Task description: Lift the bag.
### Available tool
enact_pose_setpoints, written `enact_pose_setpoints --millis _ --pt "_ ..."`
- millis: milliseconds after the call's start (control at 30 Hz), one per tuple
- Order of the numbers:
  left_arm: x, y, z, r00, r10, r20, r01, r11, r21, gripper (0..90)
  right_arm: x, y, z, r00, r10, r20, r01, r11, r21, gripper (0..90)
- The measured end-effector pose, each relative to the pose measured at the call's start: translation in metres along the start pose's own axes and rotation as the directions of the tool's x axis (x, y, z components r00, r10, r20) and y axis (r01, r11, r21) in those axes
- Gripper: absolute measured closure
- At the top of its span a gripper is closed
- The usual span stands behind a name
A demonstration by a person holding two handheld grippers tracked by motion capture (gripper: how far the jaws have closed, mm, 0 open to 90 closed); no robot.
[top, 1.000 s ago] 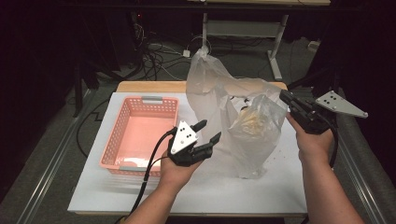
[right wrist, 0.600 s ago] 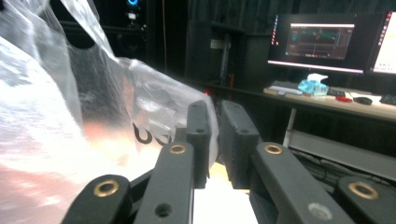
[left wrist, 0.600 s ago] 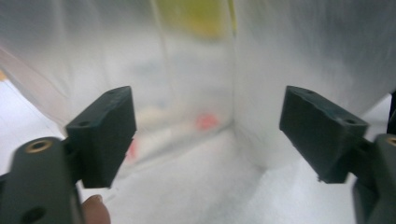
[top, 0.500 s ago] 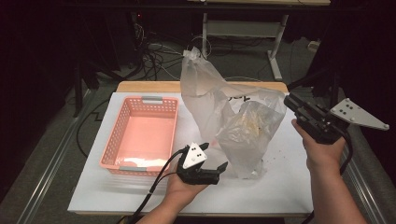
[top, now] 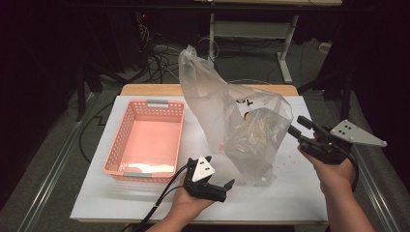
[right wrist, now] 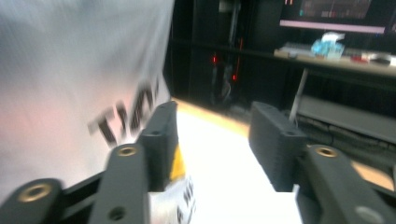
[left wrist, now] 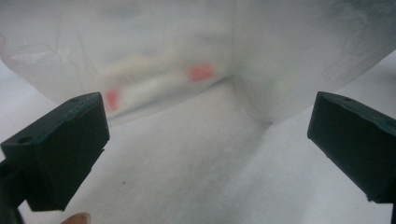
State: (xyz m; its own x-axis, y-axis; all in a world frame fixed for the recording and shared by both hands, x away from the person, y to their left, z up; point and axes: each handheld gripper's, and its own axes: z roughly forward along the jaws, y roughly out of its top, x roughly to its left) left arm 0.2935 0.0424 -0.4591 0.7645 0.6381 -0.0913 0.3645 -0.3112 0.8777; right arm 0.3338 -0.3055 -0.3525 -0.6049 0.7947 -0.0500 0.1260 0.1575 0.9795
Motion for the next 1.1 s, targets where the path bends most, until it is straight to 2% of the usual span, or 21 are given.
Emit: enact_pose_setpoints --millis 200,433,567,633,733,867,1000,1100 --pt "0.002 -0.004 0.000 0.9999 -0.002 -0.013 0.002 1.0000 -0.004 0.0 -0.001 -0.038 0.007 0.9990 0.043 0.010 -0.044 0.996 0.078 27.0" --pt "0.002 -0.009 0.003 0.9998 0.003 -0.018 -0.003 0.9999 0.013 0.0 0.002 -0.073 0.010 0.9974 0.072 0.004 -0.072 0.984 0.161 10.8" --pt "0.000 -0.011 0.005 0.9999 0.011 -0.004 -0.011 0.9998 0.015 0.0 0.006 -0.090 0.007 0.9977 0.065 0.018 -0.067 0.978 0.199 0.8" --pt "0.000 -0.011 0.005 1.0000 0.008 0.000 -0.008 0.9998 0.019 0.0 0.007 -0.096 0.001 0.9976 0.062 0.031 -0.067 0.977 0.201 0.2" --pt "0.003 -0.013 0.005 0.9999 -0.010 -0.007 0.010 0.9995 0.029 0.0 0.006 -0.107 -0.011 0.9947 0.079 0.067 -0.091 0.973 0.211 0.2" --pt "0.008 -0.015 0.009 0.9993 -0.018 -0.032 0.020 0.9962 0.084 0.0 0.006 -0.118 -0.015 0.9935 0.087 0.074 -0.103 0.963 0.248 0.2" --pt "0.010 -0.016 0.012 0.9979 -0.032 -0.055 0.038 0.9933 0.109 0.0 0.006 -0.117 -0.013 0.9944 0.075 0.075 -0.090 0.967 0.237 0.1" --pt "0.010 -0.015 0.015 0.9965 -0.011 -0.083 0.023 0.9900 0.139 0.0 0.006 -0.117 -0.013 0.9938 0.079 0.077 -0.096 0.967 0.236 0.1"
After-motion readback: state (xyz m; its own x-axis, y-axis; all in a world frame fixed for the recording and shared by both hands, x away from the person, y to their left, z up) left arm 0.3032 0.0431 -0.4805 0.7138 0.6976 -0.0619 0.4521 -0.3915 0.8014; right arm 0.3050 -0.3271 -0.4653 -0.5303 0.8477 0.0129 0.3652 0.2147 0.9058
